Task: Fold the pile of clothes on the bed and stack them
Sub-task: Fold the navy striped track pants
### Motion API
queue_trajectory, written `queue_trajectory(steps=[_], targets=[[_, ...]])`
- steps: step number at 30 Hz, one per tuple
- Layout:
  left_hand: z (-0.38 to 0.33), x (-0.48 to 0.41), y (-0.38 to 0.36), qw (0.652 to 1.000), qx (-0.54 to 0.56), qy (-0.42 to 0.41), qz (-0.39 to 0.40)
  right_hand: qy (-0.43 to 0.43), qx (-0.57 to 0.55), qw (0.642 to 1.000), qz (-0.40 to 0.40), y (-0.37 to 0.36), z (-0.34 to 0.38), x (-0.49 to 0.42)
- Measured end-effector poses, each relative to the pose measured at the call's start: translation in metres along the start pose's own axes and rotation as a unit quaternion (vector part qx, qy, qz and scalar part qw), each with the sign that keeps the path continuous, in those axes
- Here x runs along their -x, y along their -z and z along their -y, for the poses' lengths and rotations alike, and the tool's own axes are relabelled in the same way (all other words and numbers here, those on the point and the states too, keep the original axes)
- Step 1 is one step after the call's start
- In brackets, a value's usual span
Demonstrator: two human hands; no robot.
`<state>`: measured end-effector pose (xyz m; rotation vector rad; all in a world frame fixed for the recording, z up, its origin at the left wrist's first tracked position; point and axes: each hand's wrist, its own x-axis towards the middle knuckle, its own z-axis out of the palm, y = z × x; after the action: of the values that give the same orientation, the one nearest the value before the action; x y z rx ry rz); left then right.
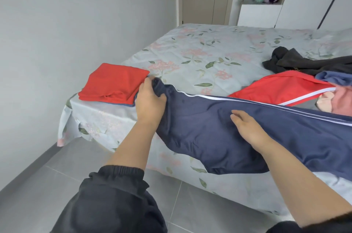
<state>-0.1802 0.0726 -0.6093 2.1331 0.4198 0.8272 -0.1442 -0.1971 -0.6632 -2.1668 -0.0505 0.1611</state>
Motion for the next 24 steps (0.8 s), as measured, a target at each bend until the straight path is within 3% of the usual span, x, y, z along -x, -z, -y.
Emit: queue_trajectory(steps=[2, 4, 5, 7, 8, 9, 12, 13, 15, 18, 20, 22, 24], targets=[[-0.028, 0.018, -0.02, 0.994, 0.009, -0.094, 0.046, -0.046, -0.115, 0.992, -0.013, 0.007, -0.003, 0.0], [-0.046, 0.036, -0.038, 0.979, 0.032, -0.147, 0.138, -0.097, -0.253, 0.962, -0.016, 0.014, -0.006, 0.0], [-0.051, 0.043, -0.045, 0.961, 0.06, -0.145, 0.226, -0.122, -0.317, 0.94, -0.018, 0.019, -0.008, -0.001], [-0.054, 0.051, -0.058, 0.894, 0.104, -0.109, 0.422, -0.161, -0.405, 0.9, -0.019, 0.027, -0.01, -0.002], [-0.054, 0.052, -0.06, 0.869, 0.117, -0.091, 0.473, -0.173, -0.427, 0.887, -0.015, 0.03, -0.01, -0.003], [-0.054, 0.05, -0.062, 0.866, 0.136, -0.071, 0.476, -0.182, -0.438, 0.88, -0.01, 0.032, -0.011, -0.003], [-0.05, 0.032, -0.063, 0.935, 0.153, 0.002, 0.32, -0.19, -0.425, 0.885, 0.006, 0.031, -0.01, -0.005], [-0.045, 0.025, -0.064, 0.955, 0.107, 0.02, 0.277, -0.187, -0.411, 0.892, 0.01, 0.029, -0.008, -0.006], [-0.034, 0.018, -0.066, 0.963, -0.041, 0.01, 0.265, -0.175, -0.371, 0.912, 0.013, 0.025, -0.004, -0.007], [-0.023, 0.019, -0.074, 0.934, -0.115, -0.007, 0.338, -0.154, -0.316, 0.936, 0.019, 0.015, 0.003, -0.008], [-0.022, 0.025, -0.081, 0.9, -0.093, -0.009, 0.427, -0.146, -0.313, 0.938, 0.022, 0.008, 0.006, -0.008], [-0.021, 0.034, -0.09, 0.852, -0.142, -0.059, 0.5, -0.154, -0.312, 0.937, 0.029, 0.003, 0.01, -0.007], [-0.019, 0.041, -0.096, 0.831, -0.167, -0.094, 0.522, -0.169, -0.317, 0.932, 0.039, 0.005, 0.015, -0.007]])
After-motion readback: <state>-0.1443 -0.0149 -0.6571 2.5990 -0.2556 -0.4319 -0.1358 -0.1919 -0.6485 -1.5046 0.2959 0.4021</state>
